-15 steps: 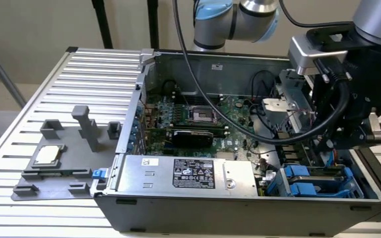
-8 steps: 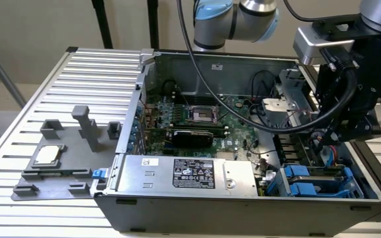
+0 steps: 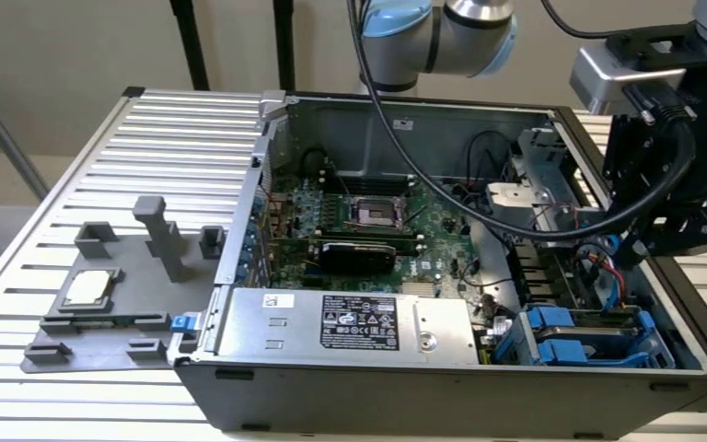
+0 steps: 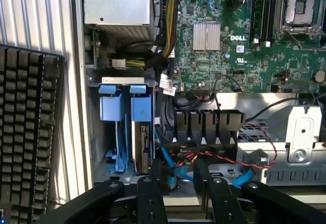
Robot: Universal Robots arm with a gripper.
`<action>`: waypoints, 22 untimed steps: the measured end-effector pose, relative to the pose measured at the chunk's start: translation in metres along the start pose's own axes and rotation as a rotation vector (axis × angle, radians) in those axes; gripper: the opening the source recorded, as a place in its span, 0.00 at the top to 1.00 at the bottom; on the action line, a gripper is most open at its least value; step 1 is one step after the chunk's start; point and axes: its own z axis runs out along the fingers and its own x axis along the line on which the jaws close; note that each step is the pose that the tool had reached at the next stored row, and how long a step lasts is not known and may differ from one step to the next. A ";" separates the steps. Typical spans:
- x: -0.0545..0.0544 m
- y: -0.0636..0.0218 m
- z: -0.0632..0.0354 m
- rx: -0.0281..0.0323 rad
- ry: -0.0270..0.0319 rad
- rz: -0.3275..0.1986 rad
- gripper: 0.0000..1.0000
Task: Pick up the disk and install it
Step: 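Insert the second disk wire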
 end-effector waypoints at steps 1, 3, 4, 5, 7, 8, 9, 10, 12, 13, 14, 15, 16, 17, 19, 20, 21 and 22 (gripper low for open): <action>-0.001 -0.0008 0.0007 -0.0003 0.0047 0.000 0.61; -0.003 -0.0015 0.0021 -0.0008 0.0161 -0.001 0.61; -0.003 -0.0017 0.0028 -0.0010 0.0221 -0.001 0.61; -0.004 -0.0018 0.0036 -0.0012 0.0278 -0.002 0.61; -0.006 -0.0019 0.0049 -0.0017 0.0407 -0.003 0.61; -0.008 -0.0019 0.0055 -0.0020 0.0480 -0.004 0.61; -0.009 -0.0018 0.0061 -0.0023 0.0561 -0.005 0.61; -0.010 -0.0018 0.0065 -0.0026 0.0656 -0.006 0.61; -0.013 -0.0016 0.0073 -0.0025 0.0881 -0.008 0.61; -0.014 -0.0015 0.0076 -0.0023 0.1004 -0.010 0.61; -0.015 -0.0015 0.0080 -0.0021 0.1125 -0.011 0.61; -0.017 -0.0014 0.0083 -0.0019 0.1239 -0.012 0.61; -0.018 -0.0014 0.0086 -0.0018 0.1327 -0.013 0.61; -0.020 -0.0013 0.0088 -0.0018 0.1403 -0.014 0.61; -0.024 -0.0012 0.0093 -0.0019 0.1552 -0.016 0.61; -0.026 -0.0011 0.0096 -0.0019 0.1636 -0.017 0.61; -0.028 -0.0010 0.0099 -0.0019 0.1728 -0.018 0.61; -0.030 -0.0009 0.0103 -0.0017 0.1851 -0.019 0.61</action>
